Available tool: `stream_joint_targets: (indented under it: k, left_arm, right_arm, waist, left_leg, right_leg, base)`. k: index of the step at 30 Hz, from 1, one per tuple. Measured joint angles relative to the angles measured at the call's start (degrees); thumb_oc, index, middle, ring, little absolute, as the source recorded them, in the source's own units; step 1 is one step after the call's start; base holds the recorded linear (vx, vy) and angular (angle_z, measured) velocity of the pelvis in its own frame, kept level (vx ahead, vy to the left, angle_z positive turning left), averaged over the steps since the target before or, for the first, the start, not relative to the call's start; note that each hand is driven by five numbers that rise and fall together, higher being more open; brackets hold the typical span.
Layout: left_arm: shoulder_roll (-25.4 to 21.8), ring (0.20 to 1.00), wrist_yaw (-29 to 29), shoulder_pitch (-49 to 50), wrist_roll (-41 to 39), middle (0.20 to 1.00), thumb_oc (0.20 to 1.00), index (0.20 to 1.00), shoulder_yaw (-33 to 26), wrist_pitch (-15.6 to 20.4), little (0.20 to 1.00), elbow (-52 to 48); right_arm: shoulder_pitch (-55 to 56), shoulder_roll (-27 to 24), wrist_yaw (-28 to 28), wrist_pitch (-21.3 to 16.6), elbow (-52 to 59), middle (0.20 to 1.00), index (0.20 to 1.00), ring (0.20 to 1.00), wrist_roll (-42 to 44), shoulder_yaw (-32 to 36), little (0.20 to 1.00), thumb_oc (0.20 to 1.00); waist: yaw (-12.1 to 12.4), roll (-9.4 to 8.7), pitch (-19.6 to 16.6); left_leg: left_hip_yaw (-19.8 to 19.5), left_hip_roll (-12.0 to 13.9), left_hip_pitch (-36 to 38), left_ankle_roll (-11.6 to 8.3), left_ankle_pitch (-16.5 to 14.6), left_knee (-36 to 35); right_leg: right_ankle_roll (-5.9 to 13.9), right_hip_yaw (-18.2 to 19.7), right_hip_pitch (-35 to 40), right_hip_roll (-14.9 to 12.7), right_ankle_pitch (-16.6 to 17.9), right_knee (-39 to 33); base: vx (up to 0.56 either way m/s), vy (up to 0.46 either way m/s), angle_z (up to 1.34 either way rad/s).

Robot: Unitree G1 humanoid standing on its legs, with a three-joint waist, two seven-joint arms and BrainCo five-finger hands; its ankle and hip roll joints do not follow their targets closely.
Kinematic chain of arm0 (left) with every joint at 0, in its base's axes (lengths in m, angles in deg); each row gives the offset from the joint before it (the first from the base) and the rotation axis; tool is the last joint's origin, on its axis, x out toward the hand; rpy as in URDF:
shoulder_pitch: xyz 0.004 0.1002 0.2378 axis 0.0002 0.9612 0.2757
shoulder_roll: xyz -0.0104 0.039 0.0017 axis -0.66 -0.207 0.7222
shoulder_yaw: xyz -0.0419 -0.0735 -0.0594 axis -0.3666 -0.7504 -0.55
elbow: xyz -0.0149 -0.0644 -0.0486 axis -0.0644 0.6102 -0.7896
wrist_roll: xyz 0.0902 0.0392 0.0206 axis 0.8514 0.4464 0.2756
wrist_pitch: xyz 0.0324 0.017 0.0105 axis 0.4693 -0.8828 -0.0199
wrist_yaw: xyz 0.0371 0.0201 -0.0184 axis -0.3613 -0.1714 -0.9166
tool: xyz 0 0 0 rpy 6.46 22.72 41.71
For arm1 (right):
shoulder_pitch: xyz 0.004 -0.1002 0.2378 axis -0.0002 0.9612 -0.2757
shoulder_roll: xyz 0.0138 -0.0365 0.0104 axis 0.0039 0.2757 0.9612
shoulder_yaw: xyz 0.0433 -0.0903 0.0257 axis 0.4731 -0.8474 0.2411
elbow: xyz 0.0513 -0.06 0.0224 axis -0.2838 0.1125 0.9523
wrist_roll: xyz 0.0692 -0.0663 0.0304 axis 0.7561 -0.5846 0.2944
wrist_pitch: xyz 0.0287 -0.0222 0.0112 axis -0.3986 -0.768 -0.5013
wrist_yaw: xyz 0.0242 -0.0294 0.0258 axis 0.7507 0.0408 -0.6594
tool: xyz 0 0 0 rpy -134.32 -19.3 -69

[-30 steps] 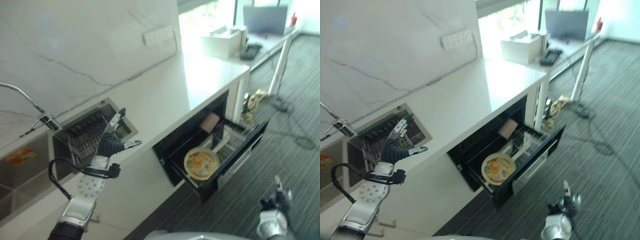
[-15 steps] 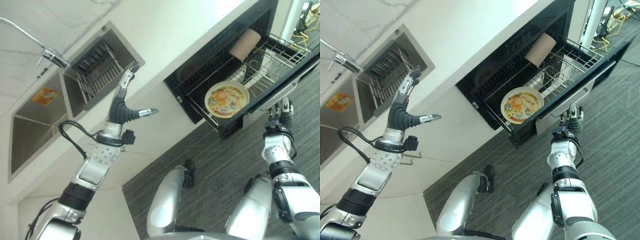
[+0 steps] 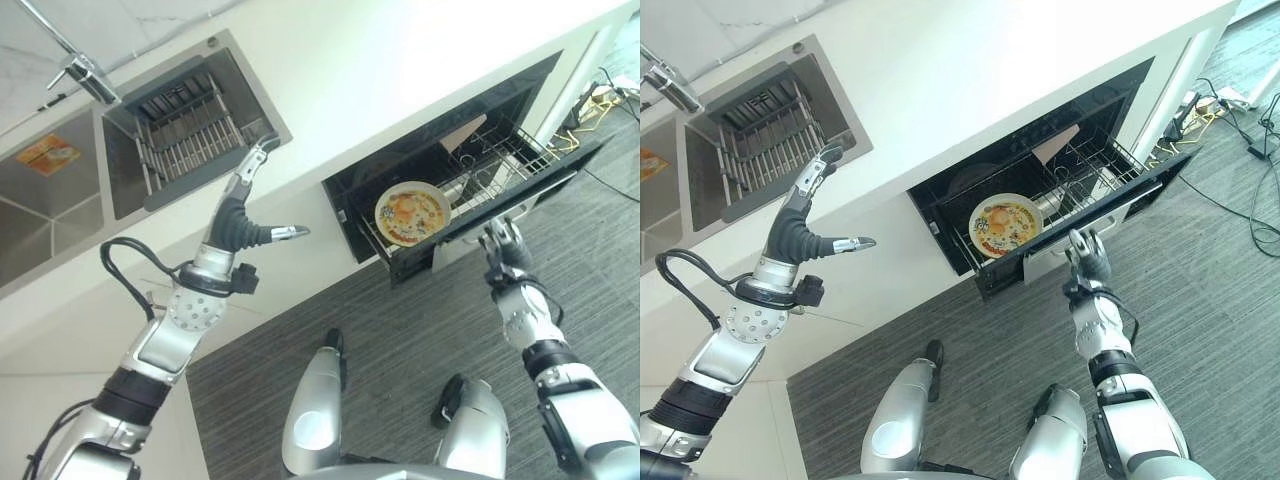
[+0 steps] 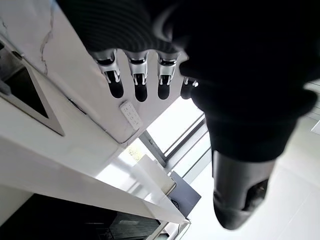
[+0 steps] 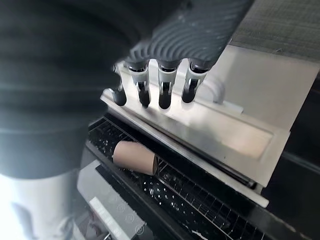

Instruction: Place the dishes in the dishwasher.

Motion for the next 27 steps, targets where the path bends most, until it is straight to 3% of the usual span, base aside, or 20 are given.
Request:
stream_joint_targets:
  k: [8, 11, 13, 14, 18, 22, 27]
  left_arm:
    - [-1.8, 1.000, 2.8, -2.5, -2.2, 1.000, 1.000, 1.000, -0.2, -0.1, 1.000, 1.4]
    - [-2.5, 1.000, 3.9, -3.6, -2.3, 1.000, 1.000, 1.000, -0.4, -0.1, 1.000, 1.6]
    - [-4.0, 1.000, 3.9, -4.3, -2.2, 1.000, 1.000, 1.000, -0.4, -0.1, 1.000, 1.6]
    - [-4.5, 1.000, 4.0, -4.6, -2.2, 1.000, 1.000, 1.000, -0.5, -0.1, 1.000, 1.5]
    - [-8.1, 1.000, 4.3, -5.0, -2.1, 1.000, 1.000, 1.000, -0.6, 0.0, 1.000, 1.5]
    - [-12.5, 1.000, 4.3, -5.5, -2.1, 1.000, 1.000, 1.000, -1.4, 0.5, 1.000, 1.4]
    - [-12.7, 1.000, 4.3, -4.7, -2.2, 1.000, 1.000, 1.000, -2.5, 1.3, 1.000, 1.4]
  right_arm:
    - [-2.9, -1.8, -3.2, 1.6, 0.1, 1.000, 1.000, 1.000, -1.1, -2.0, 1.000, 1.000]
    - [-3.5, -1.8, -4.4, 2.7, -2.1, 1.000, 1.000, 1.000, -0.4, -1.8, 1.000, 1.000]
    - [-4.7, -2.1, -4.4, 2.7, -3.8, 1.000, 1.000, 1.000, 0.3, -1.2, 1.000, 1.000]
    - [-5.6, -2.5, -4.4, 2.8, -4.7, 1.000, 1.000, 1.000, 1.4, -0.9, 1.000, 1.000]
    - [-10.5, -3.7, -4.1, 3.6, -10.3, 1.000, 1.000, 1.000, 4.6, 0.3, 1.000, 1.000]
    - [-12.1, -4.8, -3.2, 3.6, -11.3, 1.000, 1.000, 1.000, 6.7, 0.2, 1.000, 1.000]
    - [-12.1, -5.2, -2.1, 3.6, -11.3, 1.000, 1.000, 1.000, 11.2, 0.2, 1.000, 1.000]
  waist:
    - [2.9, -1.95, -0.2]
    - [4.0, -2.61, -0.1]
    - [4.7, -2.98, 0.0]
    - [5.1, -3.21, -0.1]
    - [6.9, -3.71, 0.1]
    - [8.1, -4.91, 0.8]
    - [8.9, -5.58, 1.2]
  left_leg:
    - [0.1, -1.3, -1.0, 1.28, -0.2, 0.3]
    - [-0.5, -2.0, 0.8, 1.75, -1.2, 0.2]
    - [-0.5, -2.6, 0.6, 2.15, -1.7, 0.3]
    - [-0.5, -2.9, 0.5, 2.27, -1.7, 0.2]
    - [-0.6, -3.7, -0.5, 2.83, -2.0, 0.2]
    - [-0.7, -4.0, -2.2, 3.35, -2.4, 1.6]
    - [-0.7, -4.5, -2.7, 3.81, -3.0, 2.0]
  right_leg:
    - [1.70, -1.5, 3.0, -0.2, 3.8, -6.9]
    - [3.71, -3.2, 7.3, -0.1, 5.2, -10.7]
    - [3.60, -3.8, 8.4, -0.2, 5.9, -12.4]
    - [4.63, -4.2, 9.3, -0.2, 7.2, -14.3]
    - [5.71, -5.9, 11.5, -0.2, 10.3, -20.0]
    - [5.93, -7.3, 12.3, 0.0, 11.6, -22.7]
    - [6.41, -9.0, 15.1, 0.6, 14.0, -27.7]
  base:
    - [0.12, -0.045, 0.07]
    - [0.18, 0.007, 0.18]
    - [0.13, -0.005, 0.07]
    - [0.13, -0.005, 0.09]
    - [0.09, 0.002, 0.12]
    - [0.07, -0.002, 0.11]
    - [0.08, -0.008, 0.08]
